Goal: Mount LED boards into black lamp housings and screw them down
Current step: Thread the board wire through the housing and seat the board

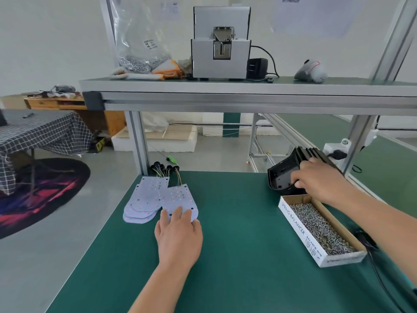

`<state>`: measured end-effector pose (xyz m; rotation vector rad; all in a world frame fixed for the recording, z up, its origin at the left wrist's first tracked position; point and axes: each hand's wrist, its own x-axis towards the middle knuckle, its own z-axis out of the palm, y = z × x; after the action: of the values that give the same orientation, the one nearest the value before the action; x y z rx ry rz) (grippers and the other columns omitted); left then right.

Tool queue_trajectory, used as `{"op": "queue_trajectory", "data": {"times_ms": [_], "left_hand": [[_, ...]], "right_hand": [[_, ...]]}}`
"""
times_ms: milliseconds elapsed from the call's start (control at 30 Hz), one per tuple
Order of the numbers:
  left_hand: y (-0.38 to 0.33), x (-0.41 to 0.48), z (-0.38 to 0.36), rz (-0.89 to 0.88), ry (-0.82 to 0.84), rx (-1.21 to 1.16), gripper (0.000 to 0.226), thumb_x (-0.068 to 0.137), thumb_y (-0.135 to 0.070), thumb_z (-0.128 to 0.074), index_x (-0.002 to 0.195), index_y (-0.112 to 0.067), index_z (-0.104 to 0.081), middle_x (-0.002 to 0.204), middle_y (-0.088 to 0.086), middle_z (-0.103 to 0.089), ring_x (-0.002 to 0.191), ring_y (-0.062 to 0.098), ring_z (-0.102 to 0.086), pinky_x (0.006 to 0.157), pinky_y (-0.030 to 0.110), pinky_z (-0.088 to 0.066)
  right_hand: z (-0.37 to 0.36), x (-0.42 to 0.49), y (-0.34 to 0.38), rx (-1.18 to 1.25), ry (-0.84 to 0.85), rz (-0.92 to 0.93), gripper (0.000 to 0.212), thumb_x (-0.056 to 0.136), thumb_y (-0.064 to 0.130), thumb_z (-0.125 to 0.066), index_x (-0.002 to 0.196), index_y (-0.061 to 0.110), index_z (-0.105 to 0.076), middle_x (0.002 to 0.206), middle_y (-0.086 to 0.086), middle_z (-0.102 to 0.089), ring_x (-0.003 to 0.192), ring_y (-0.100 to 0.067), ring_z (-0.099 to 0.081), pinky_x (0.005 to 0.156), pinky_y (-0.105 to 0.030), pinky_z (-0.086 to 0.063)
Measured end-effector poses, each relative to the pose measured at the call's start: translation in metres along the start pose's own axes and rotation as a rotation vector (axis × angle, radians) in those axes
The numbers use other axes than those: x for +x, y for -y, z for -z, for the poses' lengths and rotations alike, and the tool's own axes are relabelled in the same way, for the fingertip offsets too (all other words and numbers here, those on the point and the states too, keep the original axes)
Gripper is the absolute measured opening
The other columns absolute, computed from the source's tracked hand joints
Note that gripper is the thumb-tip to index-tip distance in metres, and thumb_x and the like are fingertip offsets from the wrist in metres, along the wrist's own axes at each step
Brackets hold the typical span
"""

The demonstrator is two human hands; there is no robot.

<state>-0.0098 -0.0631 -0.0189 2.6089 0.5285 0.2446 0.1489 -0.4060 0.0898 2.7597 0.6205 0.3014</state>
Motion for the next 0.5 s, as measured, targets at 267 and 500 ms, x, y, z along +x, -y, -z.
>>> {"op": "queue_trajectory", "data": {"times_ms": [267, 500], "left_hand": [[0.0, 0.0, 0.002, -0.048, 0.063, -0.033, 0.044, 0.112, -0.027, -0.029, 0.147, -0.027, -0.057, 0.168, -0.019, -0.036, 0.164, 0.028, -0.008, 0.132, 0.048, -0.003], [-0.001, -0.002, 0.006, -0.053, 0.093, -0.114, 0.031, 0.11, -0.024, -0.037, 0.1, -0.022, -0.066, 0.116, -0.003, -0.071, 0.163, 0.023, -0.02, 0.132, 0.056, -0.001]], "right_hand": [[-0.018, -0.004, 0.002, 0.342, -0.169, -0.069, 0.015, 0.103, 0.026, -0.064, 0.111, 0.024, -0.076, 0.087, 0.005, -0.051, 0.094, -0.02, -0.043, 0.074, -0.035, -0.033], [-0.006, -0.02, 0.033, 0.535, -0.298, -0.09, 0.014, 0.101, 0.027, -0.066, 0.111, 0.026, -0.077, 0.09, 0.005, -0.057, 0.097, -0.02, -0.051, 0.079, -0.037, -0.038]]}}
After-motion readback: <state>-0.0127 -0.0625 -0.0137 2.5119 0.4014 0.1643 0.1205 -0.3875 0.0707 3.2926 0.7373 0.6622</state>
